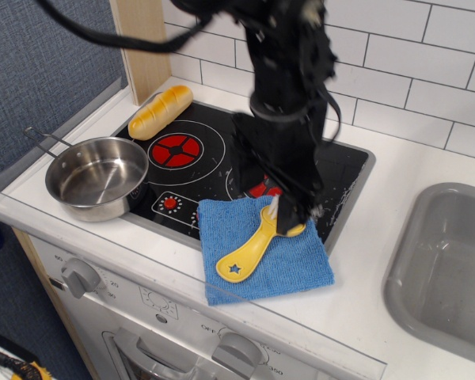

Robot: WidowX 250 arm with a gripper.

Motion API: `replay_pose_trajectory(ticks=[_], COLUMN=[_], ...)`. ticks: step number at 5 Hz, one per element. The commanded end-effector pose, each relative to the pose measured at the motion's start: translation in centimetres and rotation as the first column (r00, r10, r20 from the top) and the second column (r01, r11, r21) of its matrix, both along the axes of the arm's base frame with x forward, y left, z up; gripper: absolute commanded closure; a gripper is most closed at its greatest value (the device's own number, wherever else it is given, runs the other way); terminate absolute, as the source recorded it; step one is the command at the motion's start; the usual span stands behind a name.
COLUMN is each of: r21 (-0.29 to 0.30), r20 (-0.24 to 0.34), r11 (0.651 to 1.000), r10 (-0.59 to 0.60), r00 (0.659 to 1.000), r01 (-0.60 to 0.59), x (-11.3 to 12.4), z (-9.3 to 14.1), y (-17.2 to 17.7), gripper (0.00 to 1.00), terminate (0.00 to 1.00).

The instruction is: Move the yellow brush to the right of the bread

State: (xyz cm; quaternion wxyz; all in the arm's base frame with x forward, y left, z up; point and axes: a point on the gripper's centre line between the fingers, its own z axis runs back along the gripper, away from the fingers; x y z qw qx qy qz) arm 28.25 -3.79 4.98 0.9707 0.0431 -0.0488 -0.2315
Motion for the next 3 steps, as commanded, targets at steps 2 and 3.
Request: replay_pose_trajectory(ticks=[2, 3], r21=[-0.015, -0.027], r20=[-0.044, -0.065], r11=[0.997, 0.996], r10=[0.071, 0.081], r00=[0.997, 0.995], r01=[-0.072, -0.083], x=[0.3, 0.0], z=[-1.7, -2.2], y=[0.3, 0.2], gripper=[0.00, 0.00], terminate=[0.00, 0.00])
